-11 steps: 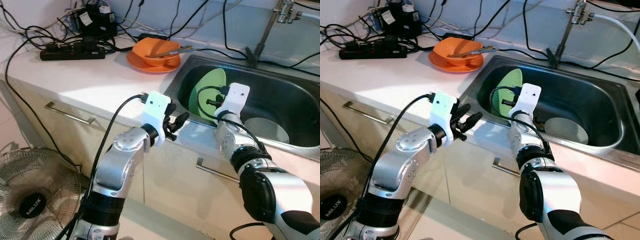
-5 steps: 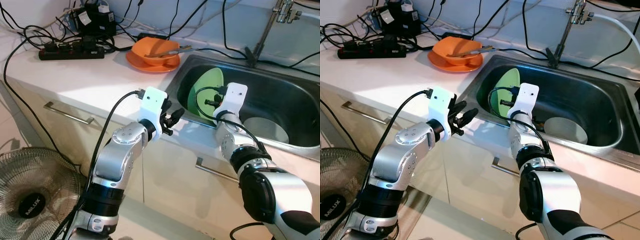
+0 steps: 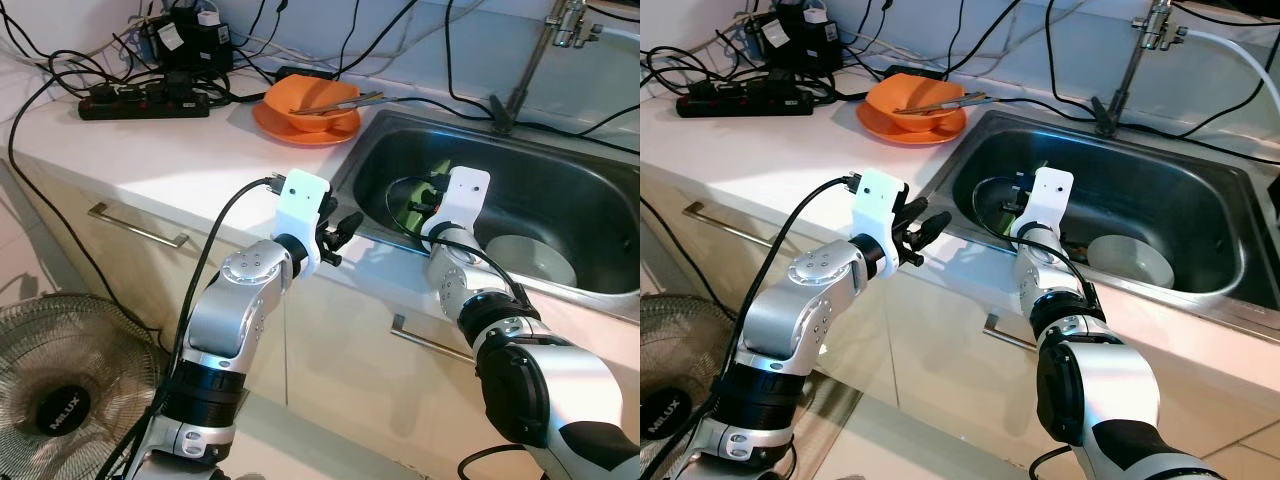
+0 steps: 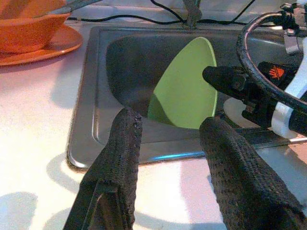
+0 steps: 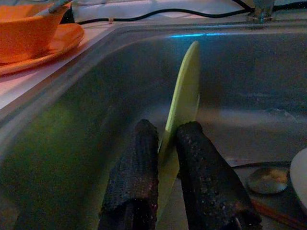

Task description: Kitchen organization

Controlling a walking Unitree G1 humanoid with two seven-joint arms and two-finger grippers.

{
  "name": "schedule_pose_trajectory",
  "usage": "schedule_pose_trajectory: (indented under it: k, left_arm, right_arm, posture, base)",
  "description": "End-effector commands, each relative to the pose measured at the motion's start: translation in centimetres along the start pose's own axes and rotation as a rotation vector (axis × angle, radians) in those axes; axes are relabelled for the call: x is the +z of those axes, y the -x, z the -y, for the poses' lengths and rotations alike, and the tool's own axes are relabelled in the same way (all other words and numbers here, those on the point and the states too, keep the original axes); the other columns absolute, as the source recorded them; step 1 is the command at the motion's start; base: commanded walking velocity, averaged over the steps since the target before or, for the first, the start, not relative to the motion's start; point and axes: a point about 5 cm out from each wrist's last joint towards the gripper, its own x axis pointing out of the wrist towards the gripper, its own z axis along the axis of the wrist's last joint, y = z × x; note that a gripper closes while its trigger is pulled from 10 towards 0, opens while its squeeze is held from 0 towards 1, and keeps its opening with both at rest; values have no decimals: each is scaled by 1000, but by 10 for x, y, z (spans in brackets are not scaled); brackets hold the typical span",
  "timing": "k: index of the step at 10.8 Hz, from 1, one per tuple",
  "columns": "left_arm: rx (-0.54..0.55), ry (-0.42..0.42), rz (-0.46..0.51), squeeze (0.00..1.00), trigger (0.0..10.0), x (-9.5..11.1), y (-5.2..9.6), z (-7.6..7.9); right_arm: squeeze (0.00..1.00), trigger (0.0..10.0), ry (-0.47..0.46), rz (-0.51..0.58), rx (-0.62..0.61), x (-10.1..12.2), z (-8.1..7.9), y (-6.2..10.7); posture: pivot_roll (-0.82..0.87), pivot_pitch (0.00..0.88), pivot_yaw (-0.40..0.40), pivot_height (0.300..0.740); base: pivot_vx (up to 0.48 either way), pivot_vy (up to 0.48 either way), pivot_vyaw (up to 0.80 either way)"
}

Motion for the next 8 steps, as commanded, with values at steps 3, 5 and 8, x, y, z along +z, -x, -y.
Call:
schedule_pose_trajectory:
  k: [3,5,8]
  left_arm:
    - [2,3,10,0,10000,3,-2,-2]
    - [2,0,10,0,10000,3,-2,-2]
    - [2,-2,4,0,10000,1,-2,-2]
  right_arm:
    - [0,10000,-13,27,15,12,-4,-3]
    - [0,10000,-6,62,-12,21,1,-4]
    - [0,10000,34,159,-49,44,9,-7]
  posture:
    - [317,20,-57,740]
    - [318,17,-58,740]
    - [305,14,-51,740]
  base:
    - [0,0,0]
    - [0,0,0]
    - [0,0,0]
